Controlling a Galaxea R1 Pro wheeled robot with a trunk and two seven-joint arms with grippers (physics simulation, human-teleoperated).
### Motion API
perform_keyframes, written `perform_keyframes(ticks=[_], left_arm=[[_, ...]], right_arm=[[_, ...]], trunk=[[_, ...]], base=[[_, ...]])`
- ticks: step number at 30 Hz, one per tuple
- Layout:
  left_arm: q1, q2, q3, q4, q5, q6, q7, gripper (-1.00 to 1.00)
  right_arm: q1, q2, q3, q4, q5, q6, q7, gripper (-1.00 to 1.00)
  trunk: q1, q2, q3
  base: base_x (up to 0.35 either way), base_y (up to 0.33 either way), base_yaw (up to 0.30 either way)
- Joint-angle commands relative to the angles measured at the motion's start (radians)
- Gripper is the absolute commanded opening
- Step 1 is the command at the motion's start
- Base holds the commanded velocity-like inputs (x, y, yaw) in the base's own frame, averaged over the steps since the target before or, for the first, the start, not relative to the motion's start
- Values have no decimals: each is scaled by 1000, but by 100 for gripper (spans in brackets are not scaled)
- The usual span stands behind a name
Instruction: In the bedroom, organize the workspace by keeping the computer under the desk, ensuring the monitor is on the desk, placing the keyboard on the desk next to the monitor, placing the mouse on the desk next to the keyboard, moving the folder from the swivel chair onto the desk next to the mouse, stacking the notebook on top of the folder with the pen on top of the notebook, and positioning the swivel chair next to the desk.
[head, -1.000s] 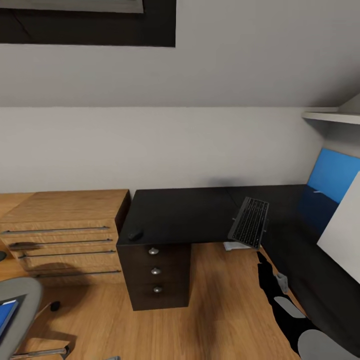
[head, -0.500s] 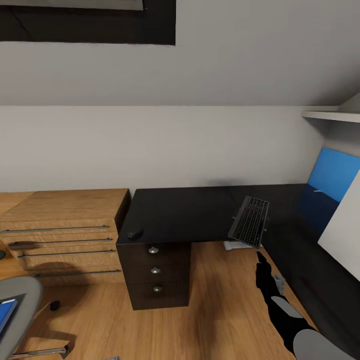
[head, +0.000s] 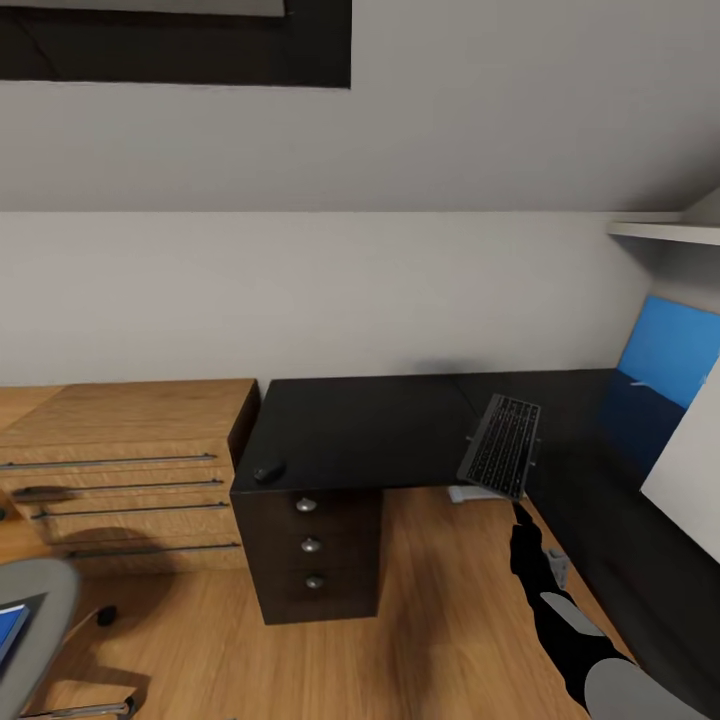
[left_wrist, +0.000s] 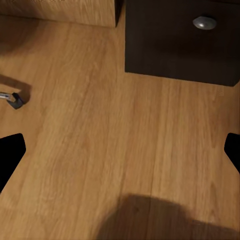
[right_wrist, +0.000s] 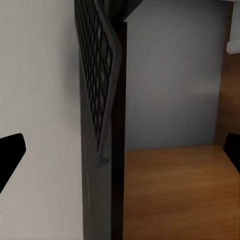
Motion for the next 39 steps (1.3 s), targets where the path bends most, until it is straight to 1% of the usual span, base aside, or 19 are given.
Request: perform_keyframes(ticks=[1,8,19,31,39], left_arm=[[0,1,-3,0,10,-4,5,100],[0,1,-3,1,10,-2,4,100],[0,1,-3,-1,11,1,4,100],[0,-2,-5,-6,10,0,5,100],[0,0,-4,-2,9,-3,7,100]], right_arm=[[-1,0,3,1,-6,-3,3,100],[-1,0,2,1,-4,-5,3,100],[-1,-2,2,1,-2,-5,3,100],[-1,-2,8,0,3,-9,6,100],[-1,-2,8,0,-1,-2,5,100]], trunk=[[0,0,-1],[0,0,-1],[0,0,-1],[46,-84,-38],[46,-84,-38]], base=[[260,0,0],[247,0,0],[35,0,0],[1,0,0],[0,0,0]])
